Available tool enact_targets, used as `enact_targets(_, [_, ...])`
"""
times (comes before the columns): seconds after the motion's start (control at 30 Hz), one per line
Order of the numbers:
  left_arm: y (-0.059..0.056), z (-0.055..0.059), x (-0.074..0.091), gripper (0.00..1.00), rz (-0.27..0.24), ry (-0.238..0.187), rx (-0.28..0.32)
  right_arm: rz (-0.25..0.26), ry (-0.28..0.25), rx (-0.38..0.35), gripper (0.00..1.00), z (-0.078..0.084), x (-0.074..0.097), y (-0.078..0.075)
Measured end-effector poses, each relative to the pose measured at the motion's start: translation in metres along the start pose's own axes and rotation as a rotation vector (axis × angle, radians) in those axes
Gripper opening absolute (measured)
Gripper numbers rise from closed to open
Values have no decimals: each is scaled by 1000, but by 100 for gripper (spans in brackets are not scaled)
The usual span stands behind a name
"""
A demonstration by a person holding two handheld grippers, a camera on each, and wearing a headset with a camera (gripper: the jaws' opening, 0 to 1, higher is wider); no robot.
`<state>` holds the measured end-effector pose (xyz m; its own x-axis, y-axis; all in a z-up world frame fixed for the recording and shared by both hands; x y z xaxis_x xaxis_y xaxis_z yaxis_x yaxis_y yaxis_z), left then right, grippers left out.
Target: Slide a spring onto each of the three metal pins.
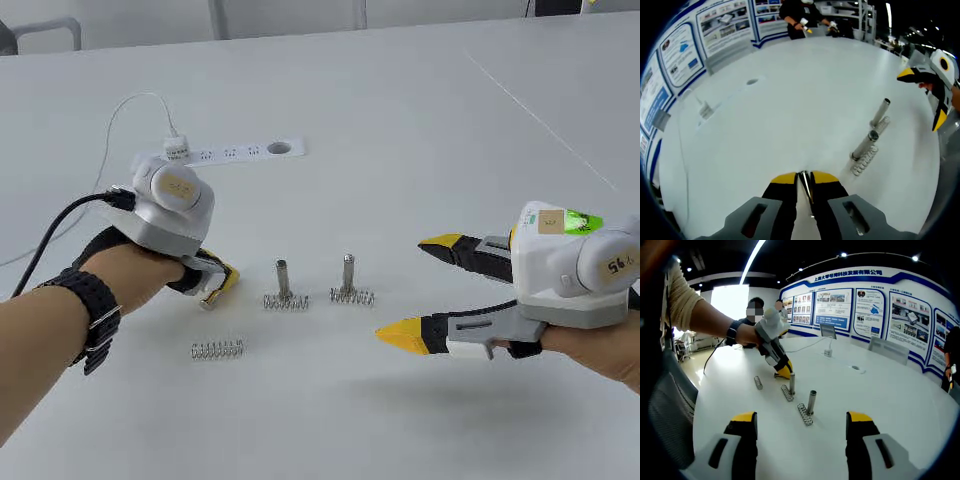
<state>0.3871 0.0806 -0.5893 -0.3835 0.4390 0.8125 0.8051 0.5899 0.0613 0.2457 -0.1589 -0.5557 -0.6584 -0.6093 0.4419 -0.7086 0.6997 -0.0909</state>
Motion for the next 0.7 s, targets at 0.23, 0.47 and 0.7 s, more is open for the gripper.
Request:
enact_targets(0.23, [-1,-2,-2,11,-5,28,-4,2,-1,-1,73,0,1,-1])
enact_targets(0.47, [1,-4,-3,10,-11,79,-4,1,-2,0,73,0,1,-1])
enact_targets(0.7, [1,-5,-3,10,-12,106,0,6,-5,-2,73,0,2,-2])
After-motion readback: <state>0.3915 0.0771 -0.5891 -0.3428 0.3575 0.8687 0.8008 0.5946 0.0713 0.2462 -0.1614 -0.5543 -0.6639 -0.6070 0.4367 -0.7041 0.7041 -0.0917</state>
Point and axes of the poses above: the centre of the closed fingertips' face, and the gripper's own axes: x roughly backward along the fingers, y roughly to its left, z roughly out of its underside, the point moved 8 cm from there along x, roughly backward along the fingers, and after that the axes turned 3 degrees about y, right-handed, at the moved point
